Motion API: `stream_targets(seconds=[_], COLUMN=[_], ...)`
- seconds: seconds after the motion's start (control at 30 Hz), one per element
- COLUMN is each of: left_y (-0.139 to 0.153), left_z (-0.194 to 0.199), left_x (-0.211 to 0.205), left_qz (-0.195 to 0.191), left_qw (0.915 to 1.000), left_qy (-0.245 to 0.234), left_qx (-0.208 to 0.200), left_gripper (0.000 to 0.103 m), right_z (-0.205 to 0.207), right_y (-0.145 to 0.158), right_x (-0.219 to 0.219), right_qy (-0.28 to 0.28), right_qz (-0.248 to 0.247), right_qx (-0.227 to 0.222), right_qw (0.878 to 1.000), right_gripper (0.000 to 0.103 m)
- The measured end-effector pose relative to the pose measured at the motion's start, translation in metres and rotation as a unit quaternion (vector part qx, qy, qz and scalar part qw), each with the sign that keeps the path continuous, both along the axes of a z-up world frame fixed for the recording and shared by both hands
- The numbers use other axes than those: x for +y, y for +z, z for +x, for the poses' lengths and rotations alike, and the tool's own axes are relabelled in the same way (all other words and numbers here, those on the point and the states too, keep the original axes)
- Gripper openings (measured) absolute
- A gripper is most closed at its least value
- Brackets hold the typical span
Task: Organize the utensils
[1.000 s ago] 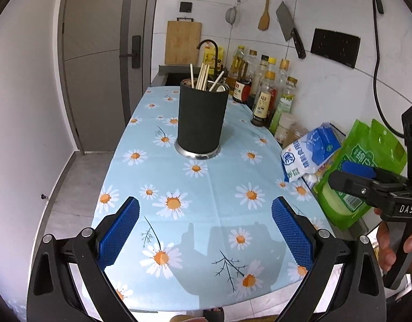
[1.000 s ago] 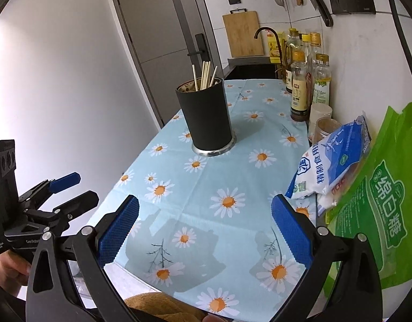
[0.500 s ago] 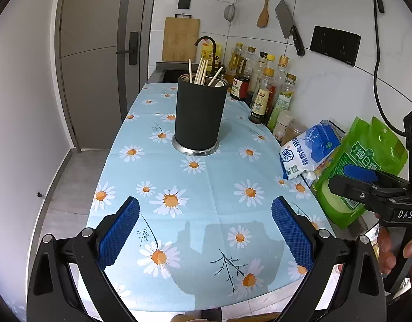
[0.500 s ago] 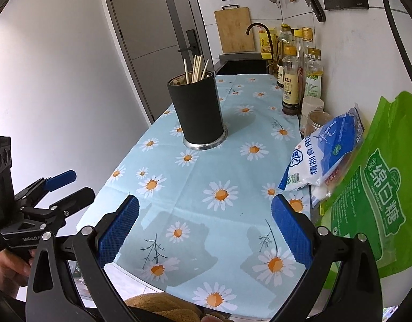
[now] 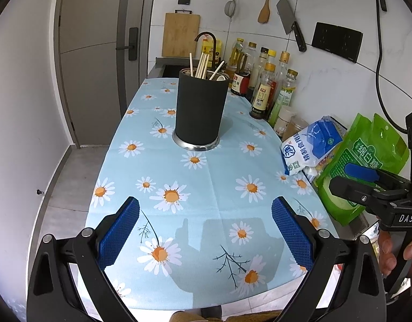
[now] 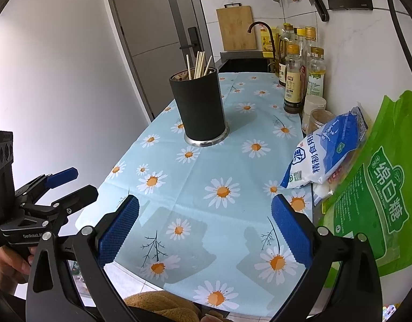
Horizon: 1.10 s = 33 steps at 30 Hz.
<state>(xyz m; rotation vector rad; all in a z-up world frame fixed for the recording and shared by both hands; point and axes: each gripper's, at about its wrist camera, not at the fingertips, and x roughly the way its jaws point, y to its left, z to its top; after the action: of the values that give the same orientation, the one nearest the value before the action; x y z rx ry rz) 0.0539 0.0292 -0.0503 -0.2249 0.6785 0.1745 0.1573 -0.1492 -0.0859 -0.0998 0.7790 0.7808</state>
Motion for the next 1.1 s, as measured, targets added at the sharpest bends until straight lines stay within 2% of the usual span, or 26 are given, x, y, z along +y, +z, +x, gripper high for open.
stream_targets(seconds=[1.1], left_y=[0.0017], left_z=[-0.0037], left_x=[-0.0035], left_qz=[0.006], left_qw=[1.0000], left_qy=[-0.001], left_qx=[-0.004], left_gripper=[0.096], right_z=[-0.0006], right_y=[-0.0004], right_x=[-0.0001], right_qy=[0.001], right_qz=[0.004], right_qx=[0.004], right_qw=[1.000], right_gripper=[0.098])
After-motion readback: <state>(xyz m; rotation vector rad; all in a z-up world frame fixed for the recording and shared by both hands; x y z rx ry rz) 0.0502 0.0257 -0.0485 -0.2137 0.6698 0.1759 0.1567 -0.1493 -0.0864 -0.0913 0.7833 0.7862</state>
